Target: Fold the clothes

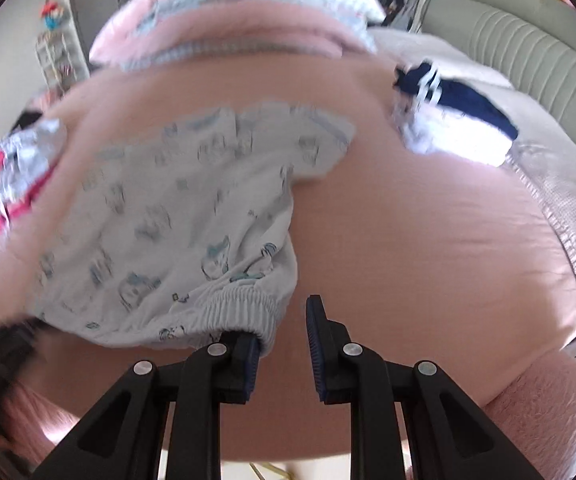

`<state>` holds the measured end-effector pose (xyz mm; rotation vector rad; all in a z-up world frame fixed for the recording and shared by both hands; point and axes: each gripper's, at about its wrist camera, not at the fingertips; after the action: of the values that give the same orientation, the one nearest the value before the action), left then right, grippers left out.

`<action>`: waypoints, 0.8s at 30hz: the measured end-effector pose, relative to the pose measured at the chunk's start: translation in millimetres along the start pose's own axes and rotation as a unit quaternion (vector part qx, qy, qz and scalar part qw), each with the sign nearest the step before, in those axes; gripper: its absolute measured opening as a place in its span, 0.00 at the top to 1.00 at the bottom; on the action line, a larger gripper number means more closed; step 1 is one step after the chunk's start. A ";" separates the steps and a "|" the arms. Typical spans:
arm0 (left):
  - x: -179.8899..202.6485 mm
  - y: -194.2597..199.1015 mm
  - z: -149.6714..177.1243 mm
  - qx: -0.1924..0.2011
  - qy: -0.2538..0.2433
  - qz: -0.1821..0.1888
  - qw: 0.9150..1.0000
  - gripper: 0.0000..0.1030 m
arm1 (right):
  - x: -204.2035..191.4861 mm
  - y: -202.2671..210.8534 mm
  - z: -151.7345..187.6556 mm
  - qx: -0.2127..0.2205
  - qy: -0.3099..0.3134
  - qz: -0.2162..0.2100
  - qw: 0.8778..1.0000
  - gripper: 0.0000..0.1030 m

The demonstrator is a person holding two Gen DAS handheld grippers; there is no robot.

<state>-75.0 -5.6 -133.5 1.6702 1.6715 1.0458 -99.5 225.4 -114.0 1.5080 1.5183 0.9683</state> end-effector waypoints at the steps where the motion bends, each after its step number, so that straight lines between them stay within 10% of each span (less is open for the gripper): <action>1: -6.3 12.7 -5.5 0.024 0.018 0.003 1.000 0.95 | -1.5 -6.9 2.7 -0.011 0.005 -0.002 1.000 0.81; 5: -38.4 40.0 -22.0 0.066 0.098 0.011 0.993 0.95 | -20.6 -20.8 5.2 -0.023 0.039 -0.014 0.999 0.62; 9: -57.8 18.0 -19.0 0.013 0.121 -0.006 0.993 0.94 | -49.7 -24.7 2.1 -0.016 0.098 -0.005 0.995 0.60; 12: -49.6 0.9 -14.4 -0.039 0.061 -0.018 0.997 0.94 | -58.7 -4.2 -22.1 0.023 0.119 -0.019 0.992 0.74; 19: 10.4 21.4 -21.3 -0.008 -0.129 0.017 0.992 0.80 | -68.1 38.6 -55.4 0.056 0.121 -0.069 0.989 0.75; 24: 10.9 40.2 -28.6 0.013 -0.131 0.009 0.991 0.61 | -53.8 50.2 -57.6 0.070 0.085 -0.079 0.991 0.75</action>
<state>-77.0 -2.0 -83.1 1.7572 1.5068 0.7757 -131.3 172.3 -43.9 1.4052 1.8303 0.9327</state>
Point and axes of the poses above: each gripper's, at about its wrist camera, not at the fingertips, and y roughly against the way its jaws point, x to its right, z to its underside, and after that the axes turned 6 degrees about -x, right-handed
